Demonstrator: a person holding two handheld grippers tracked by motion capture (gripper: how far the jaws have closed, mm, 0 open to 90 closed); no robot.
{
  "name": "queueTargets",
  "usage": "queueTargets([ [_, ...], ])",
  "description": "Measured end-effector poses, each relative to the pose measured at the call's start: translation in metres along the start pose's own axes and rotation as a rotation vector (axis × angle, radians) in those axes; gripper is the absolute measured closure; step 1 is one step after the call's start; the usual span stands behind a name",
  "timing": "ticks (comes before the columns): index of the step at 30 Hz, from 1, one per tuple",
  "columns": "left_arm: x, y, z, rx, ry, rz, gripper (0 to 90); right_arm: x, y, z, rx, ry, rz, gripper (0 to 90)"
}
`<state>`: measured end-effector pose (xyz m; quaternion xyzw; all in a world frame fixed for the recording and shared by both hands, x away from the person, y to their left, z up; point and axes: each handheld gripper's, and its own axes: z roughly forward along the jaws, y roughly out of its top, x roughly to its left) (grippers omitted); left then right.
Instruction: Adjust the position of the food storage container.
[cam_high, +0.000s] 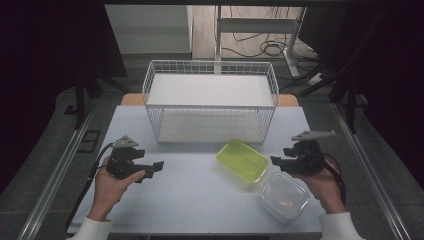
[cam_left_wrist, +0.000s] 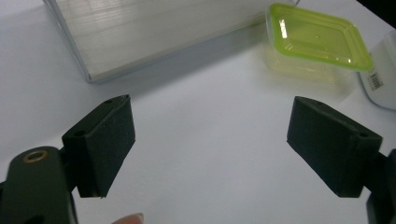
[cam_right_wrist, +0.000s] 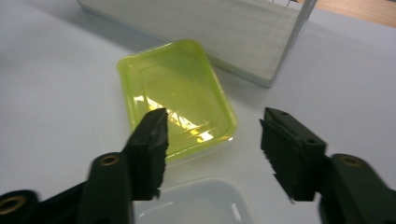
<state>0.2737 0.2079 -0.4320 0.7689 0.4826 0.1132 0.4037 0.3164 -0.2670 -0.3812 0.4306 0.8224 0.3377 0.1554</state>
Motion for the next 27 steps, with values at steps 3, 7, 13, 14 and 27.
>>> queueTargets([
  [3, -0.001, -0.001, 0.001, 0.009, 0.012, -0.002, 15.2, -0.008, 0.007, 0.007, 0.008, 0.021, 0.016, 54.0],
  [7, -0.002, -0.002, -0.001, 0.013, 0.019, 0.0, 15.2, -0.013, 0.027, 0.032, 0.048, 0.039, 0.01, 62.7],
  [13, 0.0, -0.004, -0.002, 0.022, 0.027, 0.002, 15.0, -0.007, 0.046, 0.054, 0.083, 0.015, -0.038, 71.3],
  [14, 0.0, -0.005, -0.002, 0.019, 0.03, -0.001, 15.0, -0.007, 0.051, 0.062, 0.094, -0.001, -0.048, 77.0],
  [27, 0.001, -0.005, 0.0, 0.035, 0.042, -0.004, 15.1, -0.008, 0.059, 0.114, 0.166, -0.024, -0.097, 88.9],
])
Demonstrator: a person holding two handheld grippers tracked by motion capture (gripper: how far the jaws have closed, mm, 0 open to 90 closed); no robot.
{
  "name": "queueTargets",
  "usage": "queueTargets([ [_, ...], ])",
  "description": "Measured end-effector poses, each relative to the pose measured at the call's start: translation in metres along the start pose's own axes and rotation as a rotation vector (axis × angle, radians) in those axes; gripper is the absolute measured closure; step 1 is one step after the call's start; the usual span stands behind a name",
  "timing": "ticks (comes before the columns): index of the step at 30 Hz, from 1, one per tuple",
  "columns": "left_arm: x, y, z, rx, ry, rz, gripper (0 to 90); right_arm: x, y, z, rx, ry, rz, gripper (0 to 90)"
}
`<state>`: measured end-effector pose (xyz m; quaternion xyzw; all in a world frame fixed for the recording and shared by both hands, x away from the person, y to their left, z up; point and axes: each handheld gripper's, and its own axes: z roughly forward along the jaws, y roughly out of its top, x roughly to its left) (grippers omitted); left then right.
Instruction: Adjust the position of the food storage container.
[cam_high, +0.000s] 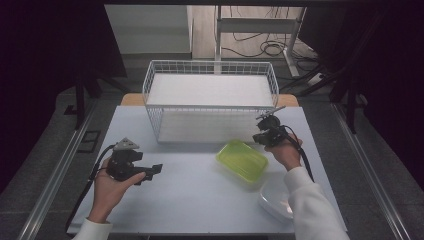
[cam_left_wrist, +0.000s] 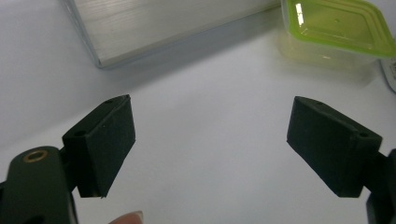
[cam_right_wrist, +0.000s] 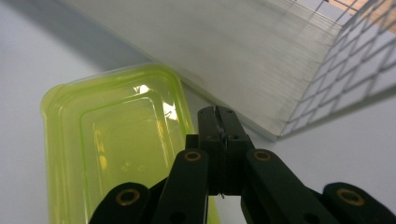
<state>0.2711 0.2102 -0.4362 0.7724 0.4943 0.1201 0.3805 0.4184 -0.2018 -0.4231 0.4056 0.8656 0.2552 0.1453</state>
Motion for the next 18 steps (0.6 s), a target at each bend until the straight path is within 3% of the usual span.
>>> queueTargets([
  [9, 0.004, -0.002, 0.003, 0.014, 0.002, -0.006, 15.2, 0.007, 0.005, 0.032, 0.046, 0.005, -0.055, 88.9],
  [18, 0.005, -0.002, 0.004, 0.016, 0.003, -0.004, 15.3, 0.009, 0.006, 0.044, 0.066, -0.006, -0.066, 88.9],
])
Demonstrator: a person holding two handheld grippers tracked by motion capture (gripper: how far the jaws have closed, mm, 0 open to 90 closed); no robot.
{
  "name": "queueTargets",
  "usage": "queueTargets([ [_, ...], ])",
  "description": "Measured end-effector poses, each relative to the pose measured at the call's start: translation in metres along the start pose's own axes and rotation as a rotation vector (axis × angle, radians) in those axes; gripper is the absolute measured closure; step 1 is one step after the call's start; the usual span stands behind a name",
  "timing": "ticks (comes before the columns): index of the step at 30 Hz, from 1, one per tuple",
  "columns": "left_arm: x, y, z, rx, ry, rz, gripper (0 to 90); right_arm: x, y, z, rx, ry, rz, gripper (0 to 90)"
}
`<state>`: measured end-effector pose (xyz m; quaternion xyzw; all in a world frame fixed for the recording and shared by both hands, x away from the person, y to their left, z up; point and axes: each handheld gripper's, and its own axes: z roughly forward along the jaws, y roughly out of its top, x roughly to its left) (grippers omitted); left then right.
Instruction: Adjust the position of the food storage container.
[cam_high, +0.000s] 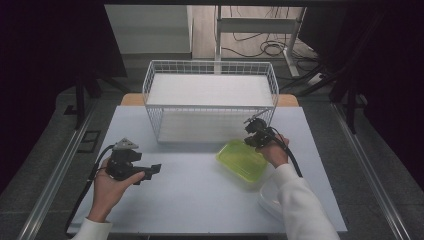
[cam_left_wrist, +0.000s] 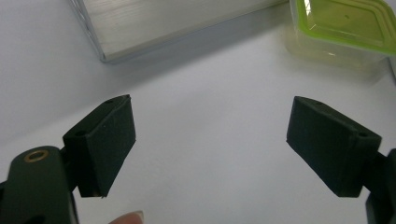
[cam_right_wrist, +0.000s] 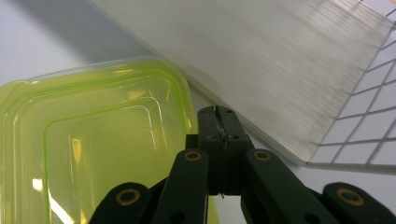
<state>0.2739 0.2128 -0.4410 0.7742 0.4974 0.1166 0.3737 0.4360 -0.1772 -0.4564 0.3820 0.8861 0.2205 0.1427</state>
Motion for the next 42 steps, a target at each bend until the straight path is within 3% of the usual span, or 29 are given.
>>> queueTargets([
  [8, 0.0, 0.0, 0.002, 0.018, 0.012, -0.002, 15.7, 0.002, 0.002, 0.002, -0.011, 0.012, -0.003, 89.0],
  [13, 0.002, -0.001, 0.002, 0.019, 0.013, -0.01, 15.7, 0.011, 0.006, 0.003, -0.013, 0.037, -0.039, 89.0],
  [16, 0.002, -0.001, 0.002, 0.019, 0.015, -0.011, 15.7, 0.016, 0.009, 0.005, -0.014, 0.005, -0.062, 89.0],
  [23, 0.003, -0.001, 0.002, 0.018, 0.012, -0.014, 15.8, 0.008, 0.012, 0.007, -0.013, -0.047, -0.005, 88.9],
  [30, 0.003, -0.001, 0.002, 0.021, 0.014, -0.009, 15.8, 0.009, 0.011, 0.014, 0.002, -0.037, -0.012, 89.0],
  [42, 0.003, -0.001, 0.004, 0.031, 0.014, -0.005, 15.7, 0.03, 0.012, 0.014, -0.003, 0.053, -0.141, 89.0],
])
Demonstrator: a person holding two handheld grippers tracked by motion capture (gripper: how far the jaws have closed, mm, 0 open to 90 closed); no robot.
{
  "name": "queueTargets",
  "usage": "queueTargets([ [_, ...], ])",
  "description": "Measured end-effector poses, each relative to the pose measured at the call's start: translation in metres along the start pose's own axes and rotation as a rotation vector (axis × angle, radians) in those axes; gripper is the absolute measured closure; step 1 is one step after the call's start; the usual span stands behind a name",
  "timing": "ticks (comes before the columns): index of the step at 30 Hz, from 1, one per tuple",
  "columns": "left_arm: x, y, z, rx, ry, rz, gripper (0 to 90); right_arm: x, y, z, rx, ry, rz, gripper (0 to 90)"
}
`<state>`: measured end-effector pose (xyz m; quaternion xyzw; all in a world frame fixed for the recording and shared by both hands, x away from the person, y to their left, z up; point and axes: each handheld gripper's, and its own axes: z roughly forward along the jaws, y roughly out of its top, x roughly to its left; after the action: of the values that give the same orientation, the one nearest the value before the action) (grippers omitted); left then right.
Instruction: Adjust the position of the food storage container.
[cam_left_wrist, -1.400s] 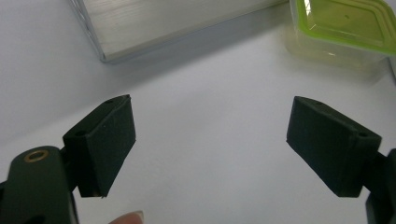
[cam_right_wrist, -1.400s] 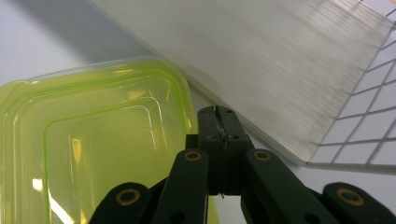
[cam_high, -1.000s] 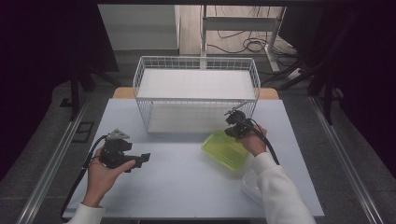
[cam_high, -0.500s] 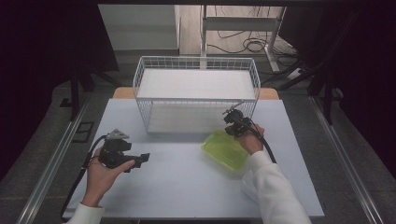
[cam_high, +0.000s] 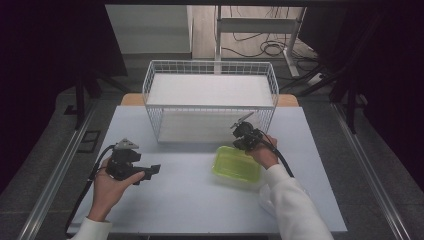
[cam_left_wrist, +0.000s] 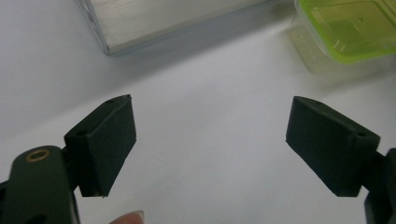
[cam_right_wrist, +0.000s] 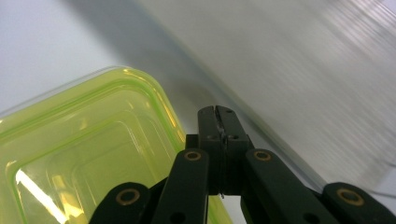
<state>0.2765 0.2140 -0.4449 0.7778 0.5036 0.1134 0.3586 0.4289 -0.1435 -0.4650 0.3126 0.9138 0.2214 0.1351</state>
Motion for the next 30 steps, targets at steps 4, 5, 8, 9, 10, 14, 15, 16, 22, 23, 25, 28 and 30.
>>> queueTargets([
  [4, 0.0, 0.0, 0.0, 0.004, 0.0, 0.001, 15.7, 0.007, 0.0, -0.001, 0.005, 0.022, -0.033, 89.0],
  [5, 0.0, 0.0, 0.0, 0.003, -0.001, 0.0, 15.7, 0.007, -0.001, -0.002, 0.001, 0.019, -0.037, 88.9],
  [8, 0.0, 0.0, 0.0, 0.0, -0.002, 0.004, 15.7, 0.002, -0.005, -0.012, -0.011, -0.003, -0.014, 88.9],
  [9, 0.0, 0.0, -0.001, 0.0, -0.002, 0.004, 15.7, -0.001, -0.007, -0.017, -0.016, -0.01, -0.002, 88.9],
  [10, 0.0, 0.0, -0.001, 0.0, -0.002, 0.004, 15.7, -0.001, -0.007, -0.017, -0.016, -0.01, -0.002, 88.9],
  [14, -0.001, -0.001, 0.0, 0.002, -0.005, 0.004, 15.7, -0.011, -0.021, -0.04, 0.013, -0.055, 0.042, 88.9],
  [15, -0.001, -0.001, 0.0, 0.002, -0.007, 0.005, 15.7, -0.015, -0.031, -0.05, 0.033, -0.069, 0.06, 88.9],
  [16, -0.001, -0.001, 0.0, 0.002, -0.007, 0.005, 15.7, -0.016, -0.036, -0.054, 0.044, -0.073, 0.074, 88.9],
  [22, -0.002, 0.0, -0.001, -0.002, -0.018, -0.001, 15.7, -0.019, -0.061, -0.065, 0.103, -0.092, 0.101, 88.9],
  [23, -0.002, 0.0, 0.0, -0.003, -0.021, -0.002, 15.7, -0.019, -0.065, -0.066, 0.113, -0.089, 0.108, 88.9],
  [25, -0.002, 0.0, 0.0, -0.001, -0.022, -0.002, 15.8, -0.018, -0.071, -0.067, 0.138, -0.08, 0.122, 88.9],
  [28, -0.003, 0.0, 0.001, 0.003, -0.026, -0.002, 15.8, -0.013, -0.079, -0.06, 0.192, -0.071, 0.128, 88.9],
  [30, -0.003, 0.0, 0.001, 0.003, -0.025, -0.002, 15.7, -0.01, -0.08, -0.056, 0.207, -0.065, 0.127, 88.9],
])
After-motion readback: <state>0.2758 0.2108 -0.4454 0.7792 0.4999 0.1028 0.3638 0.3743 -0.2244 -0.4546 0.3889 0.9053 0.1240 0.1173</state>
